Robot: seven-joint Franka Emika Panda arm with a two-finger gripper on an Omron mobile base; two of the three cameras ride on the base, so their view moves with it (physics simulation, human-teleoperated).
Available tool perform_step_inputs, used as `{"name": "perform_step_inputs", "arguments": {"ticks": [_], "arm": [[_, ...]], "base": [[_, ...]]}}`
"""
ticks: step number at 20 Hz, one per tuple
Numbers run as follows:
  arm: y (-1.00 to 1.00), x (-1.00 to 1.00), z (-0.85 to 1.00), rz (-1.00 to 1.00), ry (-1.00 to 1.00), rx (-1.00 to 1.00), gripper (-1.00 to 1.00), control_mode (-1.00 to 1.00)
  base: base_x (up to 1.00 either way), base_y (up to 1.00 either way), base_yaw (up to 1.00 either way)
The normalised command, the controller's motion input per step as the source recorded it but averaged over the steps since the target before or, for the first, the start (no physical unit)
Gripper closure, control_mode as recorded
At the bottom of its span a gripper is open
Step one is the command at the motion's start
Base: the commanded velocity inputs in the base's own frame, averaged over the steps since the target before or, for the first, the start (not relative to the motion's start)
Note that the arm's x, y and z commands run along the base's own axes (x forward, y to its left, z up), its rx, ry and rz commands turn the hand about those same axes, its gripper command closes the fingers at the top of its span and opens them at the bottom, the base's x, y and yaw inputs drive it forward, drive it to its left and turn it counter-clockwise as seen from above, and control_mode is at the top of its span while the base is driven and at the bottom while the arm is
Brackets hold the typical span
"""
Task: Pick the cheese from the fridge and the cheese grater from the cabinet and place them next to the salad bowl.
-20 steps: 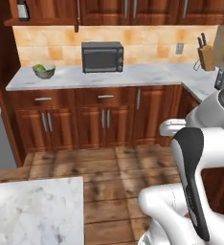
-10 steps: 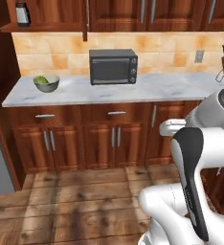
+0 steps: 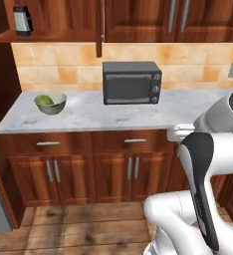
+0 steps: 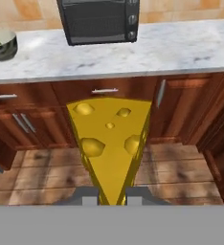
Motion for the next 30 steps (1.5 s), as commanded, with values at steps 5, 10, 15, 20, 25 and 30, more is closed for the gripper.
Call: {"name": "perform_step_inputs", "arguments": {"ticks": [5,10,15,20,25,30], "arm": [[0.0,0.0,0.0,0.0,0.0,0.0,1.0,1.0],[0.0,0.0,0.0,0.0,0.0,0.0,1.0,1.0],[0.0,0.0,0.0,0.0,0.0,0.0,1.0,1.0],[0.0,0.0,0.0,0.0,0.0,0.0,1.0,1.0],[0.0,0.0,0.0,0.0,0.0,0.0,1.0,1.0],[0.0,0.0,0.0,0.0,0.0,0.0,1.0,1.0]], "base": [[0.52,0.63,-0.11],[0.0,0.97,-0.27],[0.36,0.87,-0.2],[0.87,0.65,0.02],[1.0,0.12,0.0],[0.68,0.09,-0.24]]}}
